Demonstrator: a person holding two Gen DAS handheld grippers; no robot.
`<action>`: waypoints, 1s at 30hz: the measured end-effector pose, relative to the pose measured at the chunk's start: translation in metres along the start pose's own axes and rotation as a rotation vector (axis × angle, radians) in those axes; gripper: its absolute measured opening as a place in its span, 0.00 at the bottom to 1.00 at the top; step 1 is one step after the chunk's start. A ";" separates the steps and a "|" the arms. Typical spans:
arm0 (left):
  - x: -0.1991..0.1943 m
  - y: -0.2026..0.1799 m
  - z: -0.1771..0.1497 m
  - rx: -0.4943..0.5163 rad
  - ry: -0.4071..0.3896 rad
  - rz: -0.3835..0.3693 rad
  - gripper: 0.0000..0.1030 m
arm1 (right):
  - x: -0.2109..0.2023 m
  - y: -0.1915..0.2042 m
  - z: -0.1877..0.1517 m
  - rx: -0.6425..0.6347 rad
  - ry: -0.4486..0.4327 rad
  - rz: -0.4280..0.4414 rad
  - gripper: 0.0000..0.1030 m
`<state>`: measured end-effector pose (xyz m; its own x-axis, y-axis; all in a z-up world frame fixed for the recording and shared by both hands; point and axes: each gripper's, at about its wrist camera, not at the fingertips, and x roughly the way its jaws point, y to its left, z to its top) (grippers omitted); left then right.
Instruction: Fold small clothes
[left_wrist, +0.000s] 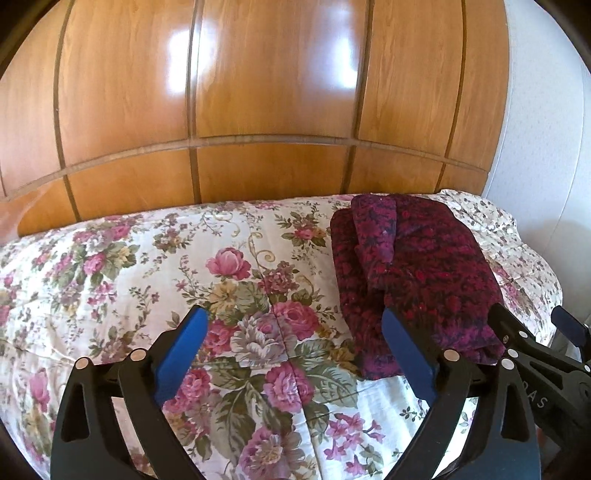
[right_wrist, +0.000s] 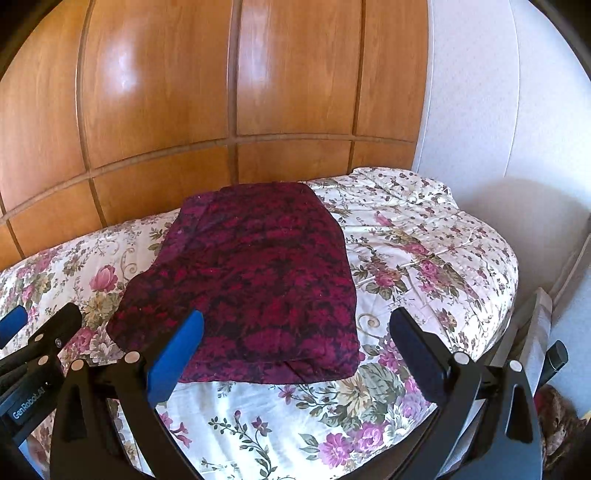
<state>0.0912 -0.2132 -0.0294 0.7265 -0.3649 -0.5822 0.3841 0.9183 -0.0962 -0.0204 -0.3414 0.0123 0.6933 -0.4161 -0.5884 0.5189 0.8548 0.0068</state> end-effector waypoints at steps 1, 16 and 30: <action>-0.003 0.000 0.000 0.001 -0.007 0.000 0.95 | -0.001 0.000 0.000 0.001 0.001 0.000 0.98; -0.013 -0.003 0.002 0.006 -0.023 -0.003 0.96 | -0.009 -0.003 -0.001 0.012 -0.011 -0.005 0.98; -0.017 -0.002 0.004 0.009 -0.029 -0.001 0.96 | -0.006 0.000 -0.002 0.011 0.006 0.009 0.98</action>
<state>0.0808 -0.2093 -0.0165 0.7421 -0.3706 -0.5585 0.3903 0.9164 -0.0895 -0.0261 -0.3384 0.0142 0.6949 -0.4064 -0.5933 0.5179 0.8552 0.0208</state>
